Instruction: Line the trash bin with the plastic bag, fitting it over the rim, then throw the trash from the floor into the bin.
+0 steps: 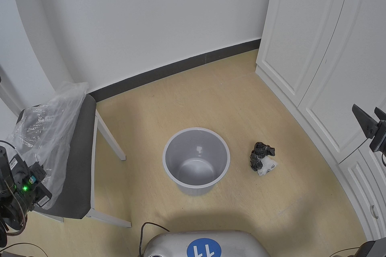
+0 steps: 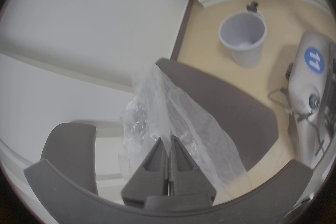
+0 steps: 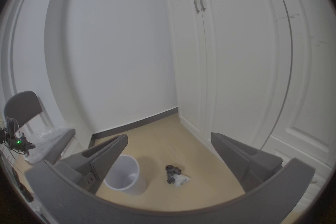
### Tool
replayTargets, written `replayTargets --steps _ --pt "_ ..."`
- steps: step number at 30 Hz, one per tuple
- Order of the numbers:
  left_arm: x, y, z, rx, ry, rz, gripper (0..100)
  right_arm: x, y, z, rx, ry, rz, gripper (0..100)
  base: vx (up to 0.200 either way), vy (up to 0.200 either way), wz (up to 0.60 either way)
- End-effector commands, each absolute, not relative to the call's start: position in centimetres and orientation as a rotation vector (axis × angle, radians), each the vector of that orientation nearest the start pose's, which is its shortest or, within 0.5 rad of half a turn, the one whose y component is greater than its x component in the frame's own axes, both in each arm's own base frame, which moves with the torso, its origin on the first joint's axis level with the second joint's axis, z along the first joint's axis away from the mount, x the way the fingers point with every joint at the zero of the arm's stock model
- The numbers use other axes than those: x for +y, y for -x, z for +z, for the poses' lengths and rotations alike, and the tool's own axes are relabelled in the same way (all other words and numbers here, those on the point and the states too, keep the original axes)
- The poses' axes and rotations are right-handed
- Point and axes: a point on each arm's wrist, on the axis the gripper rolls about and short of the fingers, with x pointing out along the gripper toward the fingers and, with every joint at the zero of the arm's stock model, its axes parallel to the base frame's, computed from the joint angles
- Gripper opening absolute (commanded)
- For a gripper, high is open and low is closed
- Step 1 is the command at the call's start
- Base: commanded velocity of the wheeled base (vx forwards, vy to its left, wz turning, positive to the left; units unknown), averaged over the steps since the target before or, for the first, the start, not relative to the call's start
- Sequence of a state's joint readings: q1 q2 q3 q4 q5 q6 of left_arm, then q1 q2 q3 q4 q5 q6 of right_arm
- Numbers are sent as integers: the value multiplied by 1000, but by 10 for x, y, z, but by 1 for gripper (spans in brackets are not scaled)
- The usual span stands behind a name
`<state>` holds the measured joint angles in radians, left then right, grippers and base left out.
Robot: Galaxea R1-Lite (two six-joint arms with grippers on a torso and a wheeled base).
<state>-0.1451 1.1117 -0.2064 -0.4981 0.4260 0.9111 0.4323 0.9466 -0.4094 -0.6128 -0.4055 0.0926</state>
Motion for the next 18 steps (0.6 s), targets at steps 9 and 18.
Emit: replayTargets --steps 9,18 --pt "-60 -119 219 23 -596 -146 0 96 -141 200 -23 -232 131 100 0 0 0" --pt "-107 -138 258 -57 -395 -302 0 113 -139 186 66 -319 236 100 0 0 0"
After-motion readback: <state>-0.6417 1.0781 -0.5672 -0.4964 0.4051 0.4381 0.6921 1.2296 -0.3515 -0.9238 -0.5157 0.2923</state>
